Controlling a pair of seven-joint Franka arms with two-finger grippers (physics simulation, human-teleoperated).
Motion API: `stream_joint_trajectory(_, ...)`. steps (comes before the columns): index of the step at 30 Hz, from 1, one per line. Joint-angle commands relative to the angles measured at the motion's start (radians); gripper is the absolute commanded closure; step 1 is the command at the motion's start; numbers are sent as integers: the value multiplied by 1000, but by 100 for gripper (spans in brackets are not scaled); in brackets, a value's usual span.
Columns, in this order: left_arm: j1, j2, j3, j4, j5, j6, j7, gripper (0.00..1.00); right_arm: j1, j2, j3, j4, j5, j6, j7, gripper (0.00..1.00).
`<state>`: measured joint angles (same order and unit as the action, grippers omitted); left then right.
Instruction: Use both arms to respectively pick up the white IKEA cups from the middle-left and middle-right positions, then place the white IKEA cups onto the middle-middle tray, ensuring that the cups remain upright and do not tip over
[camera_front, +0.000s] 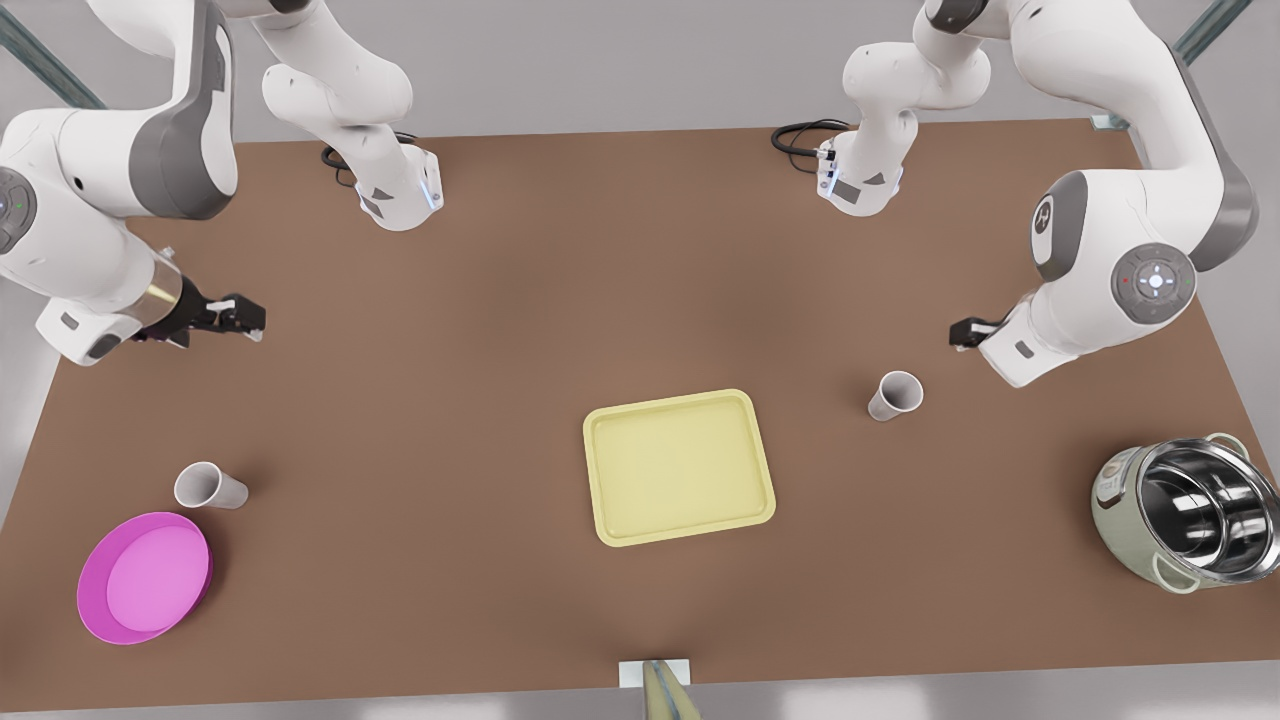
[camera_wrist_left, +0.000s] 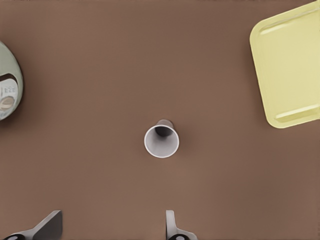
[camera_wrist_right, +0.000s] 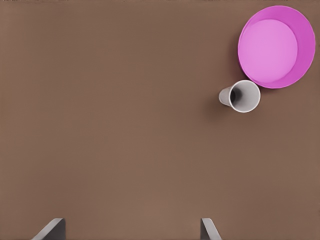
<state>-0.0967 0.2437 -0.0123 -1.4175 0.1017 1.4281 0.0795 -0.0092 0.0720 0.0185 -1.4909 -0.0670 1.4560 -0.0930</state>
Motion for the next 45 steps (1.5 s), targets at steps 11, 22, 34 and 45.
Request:
stream_joint_trajectory(11, 31, 74, 57, -505, -83, 675, -63, 0, -132, 532, -66, 294, 3, 314, -228, 0)
stream_joint_trajectory(22, 51, 135, 64, -618, -83, 729, -64, 0, -293, 693, -72, 281, 29, 561, -406, 0)
stream_joint_trajectory(34, 35, 158, 63, -621, -260, 733, -70, 79, -350, 715, -69, 187, 50, 604, -424, 0)
stream_joint_trajectory(45, -64, 192, -124, -361, -255, 704, -542, 79, -359, 736, -71, 138, 72, 604, -447, 0)
